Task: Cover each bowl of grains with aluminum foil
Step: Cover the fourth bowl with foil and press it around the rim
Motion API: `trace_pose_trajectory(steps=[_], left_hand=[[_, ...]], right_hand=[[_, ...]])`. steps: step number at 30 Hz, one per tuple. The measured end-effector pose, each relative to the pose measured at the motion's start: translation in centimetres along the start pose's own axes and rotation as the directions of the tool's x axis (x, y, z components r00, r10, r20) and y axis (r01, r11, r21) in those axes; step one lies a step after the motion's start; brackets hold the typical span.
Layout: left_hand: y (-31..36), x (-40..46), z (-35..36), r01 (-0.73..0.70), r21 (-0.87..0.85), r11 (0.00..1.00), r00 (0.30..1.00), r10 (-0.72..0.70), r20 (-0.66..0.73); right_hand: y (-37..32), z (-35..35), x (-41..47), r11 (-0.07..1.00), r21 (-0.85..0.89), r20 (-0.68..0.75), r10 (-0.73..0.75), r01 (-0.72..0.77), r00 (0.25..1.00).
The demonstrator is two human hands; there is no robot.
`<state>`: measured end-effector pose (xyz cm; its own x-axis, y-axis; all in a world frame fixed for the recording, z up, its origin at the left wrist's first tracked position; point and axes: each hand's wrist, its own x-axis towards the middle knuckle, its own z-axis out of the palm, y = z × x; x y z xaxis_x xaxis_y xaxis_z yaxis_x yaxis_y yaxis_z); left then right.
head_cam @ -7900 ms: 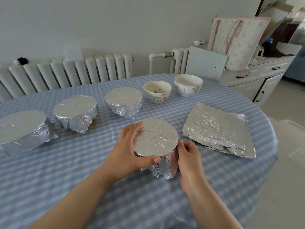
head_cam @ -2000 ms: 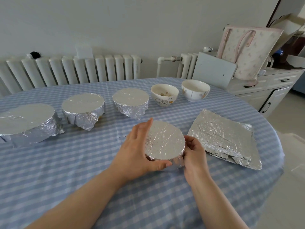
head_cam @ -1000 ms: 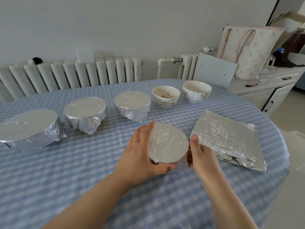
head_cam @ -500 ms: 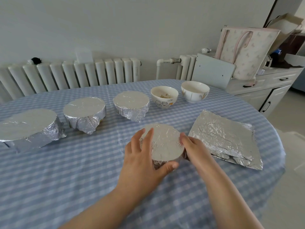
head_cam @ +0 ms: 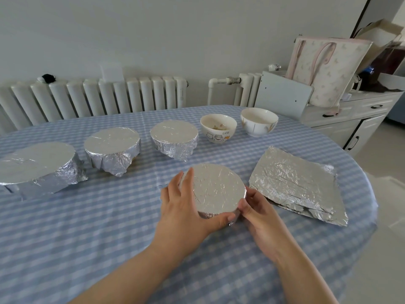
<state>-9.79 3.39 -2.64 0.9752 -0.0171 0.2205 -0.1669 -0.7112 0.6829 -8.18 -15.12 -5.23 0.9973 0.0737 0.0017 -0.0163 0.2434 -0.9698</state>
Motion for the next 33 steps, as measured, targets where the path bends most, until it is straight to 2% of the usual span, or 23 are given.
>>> trace_pose_trajectory(steps=[2,6,14,22,33], left_hand=[[0.0,0.0,0.1,0.011,-0.068,0.998,1.000,-0.010,0.012],[-0.2,0.2,0.1,0.020,-0.158,0.987,1.000,-0.017,0.020],[-0.3,0.3,0.3,-0.005,-0.169,0.986,1.000,0.006,0.005],[-0.3,0.3,0.2,-0.004,-0.179,0.984,1.000,0.005,0.008],[-0.3,0.4,0.3,-0.014,-0.198,0.980,1.000,0.015,-0.001]], right_hand=[[-0.1,0.2,-0.1,0.997,0.076,0.007,0.006,-0.006,1.000],[-0.4,0.5,-0.3,0.994,0.111,-0.015,0.018,-0.016,1.000],[-0.7,1.1,0.1,0.992,0.123,-0.136,0.053,-0.036,0.989],[-0.8,1.6,1.4,0.992,0.064,-0.302,0.120,-0.105,0.946],[0.0,2.7,2.7,0.990,0.051,-0.417,0.140,-0.130,0.898]])
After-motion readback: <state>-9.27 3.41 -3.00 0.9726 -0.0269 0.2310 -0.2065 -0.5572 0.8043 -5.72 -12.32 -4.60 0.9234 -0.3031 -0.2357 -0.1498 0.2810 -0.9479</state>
